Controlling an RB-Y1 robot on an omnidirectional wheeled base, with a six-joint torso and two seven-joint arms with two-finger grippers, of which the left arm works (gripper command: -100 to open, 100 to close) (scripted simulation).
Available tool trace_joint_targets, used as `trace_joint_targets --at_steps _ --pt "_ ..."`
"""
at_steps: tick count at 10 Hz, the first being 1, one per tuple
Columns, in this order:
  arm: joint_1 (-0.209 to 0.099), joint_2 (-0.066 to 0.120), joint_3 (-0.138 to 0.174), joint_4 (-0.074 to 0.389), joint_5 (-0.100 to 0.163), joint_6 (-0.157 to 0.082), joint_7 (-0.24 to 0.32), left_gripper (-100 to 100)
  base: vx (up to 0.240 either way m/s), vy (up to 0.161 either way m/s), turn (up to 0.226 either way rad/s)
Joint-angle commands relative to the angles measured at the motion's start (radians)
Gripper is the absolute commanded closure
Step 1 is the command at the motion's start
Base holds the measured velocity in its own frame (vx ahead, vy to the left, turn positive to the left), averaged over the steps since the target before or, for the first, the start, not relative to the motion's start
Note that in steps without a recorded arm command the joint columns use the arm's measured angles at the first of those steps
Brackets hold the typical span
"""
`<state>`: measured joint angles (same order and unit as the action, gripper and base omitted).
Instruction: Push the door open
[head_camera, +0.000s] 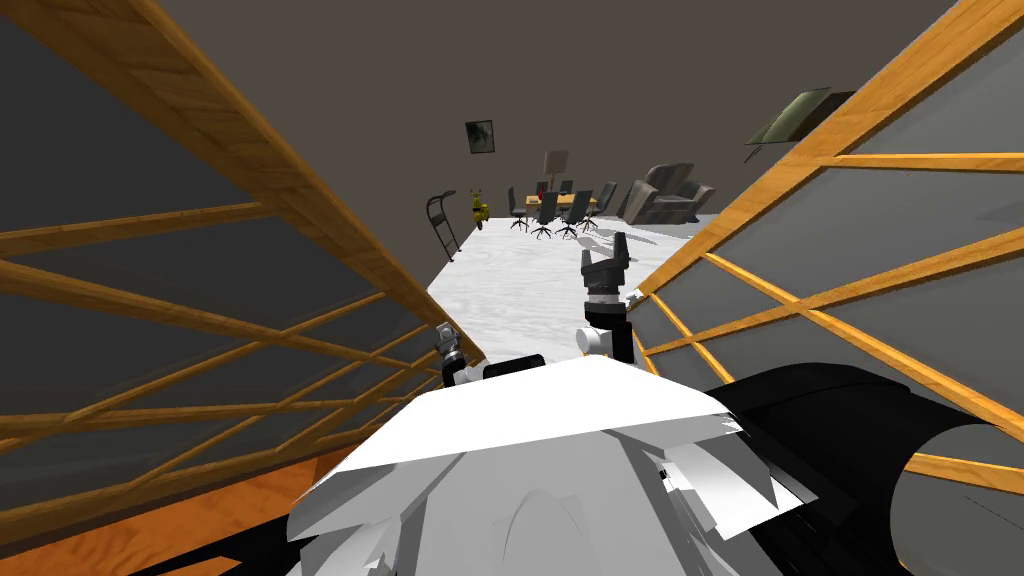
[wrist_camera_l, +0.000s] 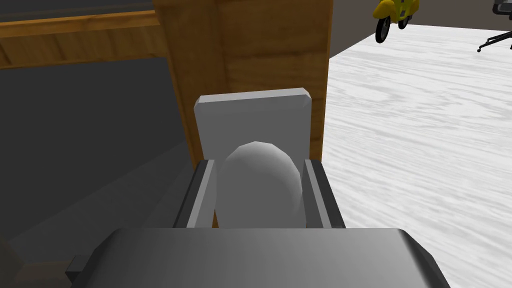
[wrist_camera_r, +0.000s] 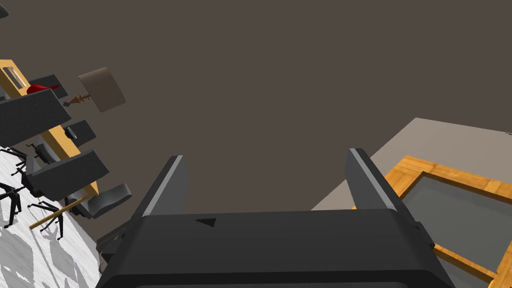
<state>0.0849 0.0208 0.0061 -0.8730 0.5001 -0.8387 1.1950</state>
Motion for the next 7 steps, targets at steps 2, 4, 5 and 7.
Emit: trace_joint_targets --at_steps 2,4,5,7 --pt "-0.003 -0.012 0.04 -0.004 0.024 -0.009 -0.003 100 0.222 -0.009 0.08" --pt "0.007 -0.022 0.039 -0.022 0.025 0.005 -0.01 100 0.145 -0.011 0.038" --pt "0.006 -0.005 0.056 -0.023 0.035 0.001 -0.013 100 0.125 -0.013 0.026" --pt "0.007 0.007 0.072 -0.021 0.045 -0.002 -0.015 100 0.179 -0.008 0.053"
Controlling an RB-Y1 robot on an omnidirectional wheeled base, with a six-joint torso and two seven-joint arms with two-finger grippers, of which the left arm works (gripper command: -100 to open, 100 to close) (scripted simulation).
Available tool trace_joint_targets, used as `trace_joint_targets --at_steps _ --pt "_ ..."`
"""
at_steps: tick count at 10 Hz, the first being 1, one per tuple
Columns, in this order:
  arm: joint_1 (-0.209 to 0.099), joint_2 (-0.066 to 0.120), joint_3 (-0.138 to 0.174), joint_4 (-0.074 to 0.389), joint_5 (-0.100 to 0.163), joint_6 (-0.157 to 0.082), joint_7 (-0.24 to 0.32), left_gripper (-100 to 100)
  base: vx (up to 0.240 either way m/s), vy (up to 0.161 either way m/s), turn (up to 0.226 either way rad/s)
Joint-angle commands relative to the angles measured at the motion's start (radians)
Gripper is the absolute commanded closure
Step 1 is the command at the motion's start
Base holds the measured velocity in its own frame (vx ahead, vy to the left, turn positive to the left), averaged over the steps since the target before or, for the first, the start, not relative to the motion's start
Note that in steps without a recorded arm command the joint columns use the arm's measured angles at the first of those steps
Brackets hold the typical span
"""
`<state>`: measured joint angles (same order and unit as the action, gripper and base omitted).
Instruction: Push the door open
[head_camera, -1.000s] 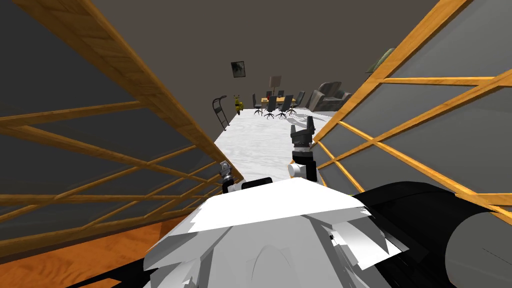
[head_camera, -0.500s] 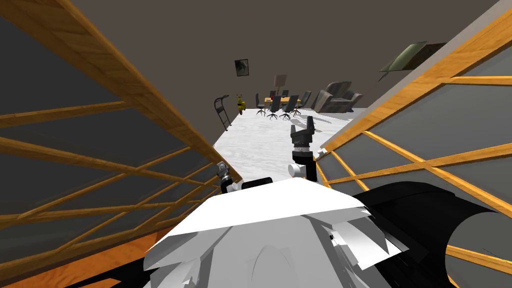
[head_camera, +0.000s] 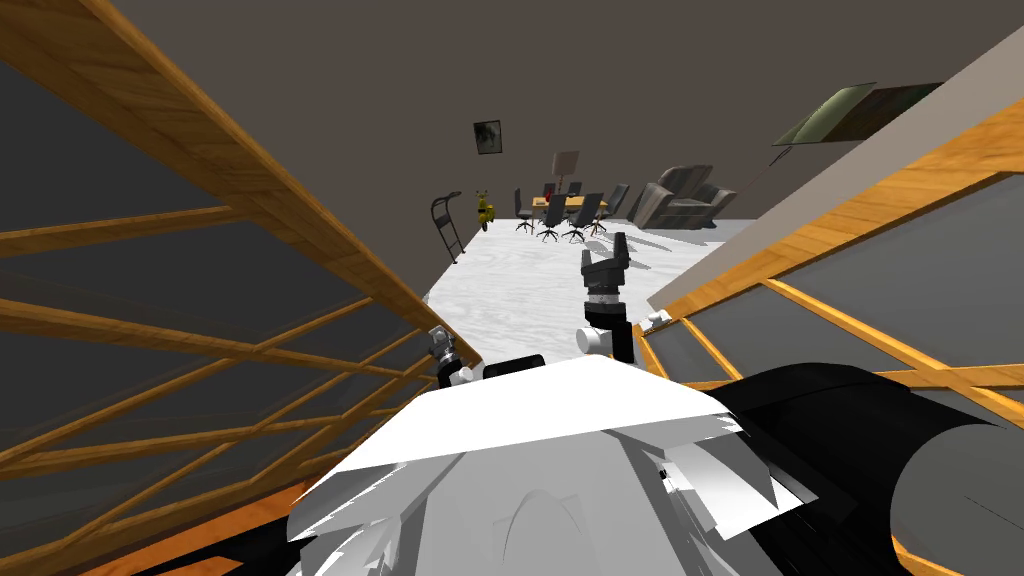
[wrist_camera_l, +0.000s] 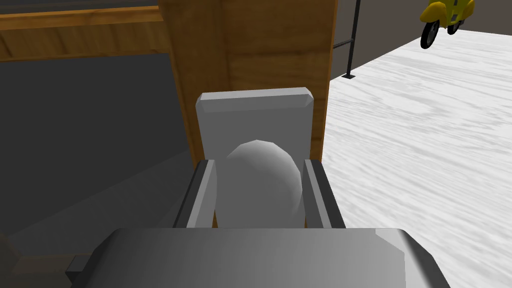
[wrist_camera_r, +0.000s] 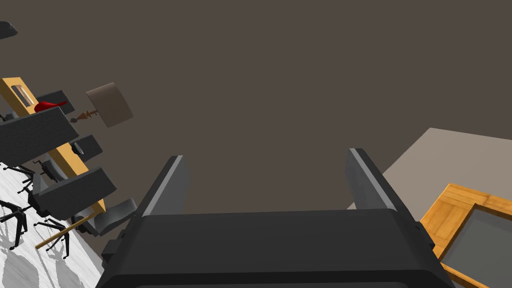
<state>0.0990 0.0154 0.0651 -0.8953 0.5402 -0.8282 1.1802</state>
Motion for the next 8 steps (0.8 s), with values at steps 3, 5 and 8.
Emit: trace_joint_targets --at_steps 3,5,8 --pt "-0.007 0.02 0.044 0.004 0.024 -0.019 -0.005 100 0.21 0.01 0.053" --pt "-0.007 0.016 0.07 0.006 0.041 -0.024 -0.009 100 0.247 0.001 0.073" --pt "-0.006 -0.011 0.107 0.009 0.064 -0.031 -0.015 100 0.246 0.024 0.079"
